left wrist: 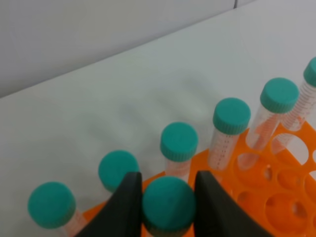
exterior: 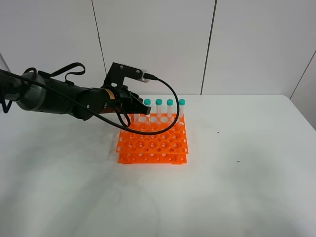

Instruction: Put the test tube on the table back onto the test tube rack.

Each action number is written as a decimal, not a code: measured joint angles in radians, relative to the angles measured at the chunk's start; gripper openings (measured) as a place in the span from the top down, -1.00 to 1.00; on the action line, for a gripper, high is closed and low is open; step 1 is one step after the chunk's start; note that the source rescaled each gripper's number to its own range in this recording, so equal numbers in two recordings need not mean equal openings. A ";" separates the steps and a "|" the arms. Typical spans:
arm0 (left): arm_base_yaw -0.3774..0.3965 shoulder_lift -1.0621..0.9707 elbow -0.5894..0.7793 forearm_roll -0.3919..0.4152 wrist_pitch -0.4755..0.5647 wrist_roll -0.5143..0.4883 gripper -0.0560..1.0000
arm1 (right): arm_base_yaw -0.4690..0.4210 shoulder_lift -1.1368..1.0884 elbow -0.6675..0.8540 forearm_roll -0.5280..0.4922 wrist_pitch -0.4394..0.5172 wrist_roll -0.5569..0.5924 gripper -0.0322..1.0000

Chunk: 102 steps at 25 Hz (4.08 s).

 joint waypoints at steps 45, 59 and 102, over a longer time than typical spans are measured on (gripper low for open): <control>0.002 0.057 0.000 -0.055 -0.026 0.000 0.89 | 0.000 0.000 0.000 0.000 0.000 0.000 -1.00; 0.001 0.052 0.000 -0.055 -0.020 -0.038 -0.13 | 0.000 0.000 0.000 0.000 0.000 0.000 -1.00; 0.375 -0.185 -0.317 -0.060 1.442 -0.008 -0.99 | 0.000 0.000 0.000 0.000 0.000 0.002 -1.00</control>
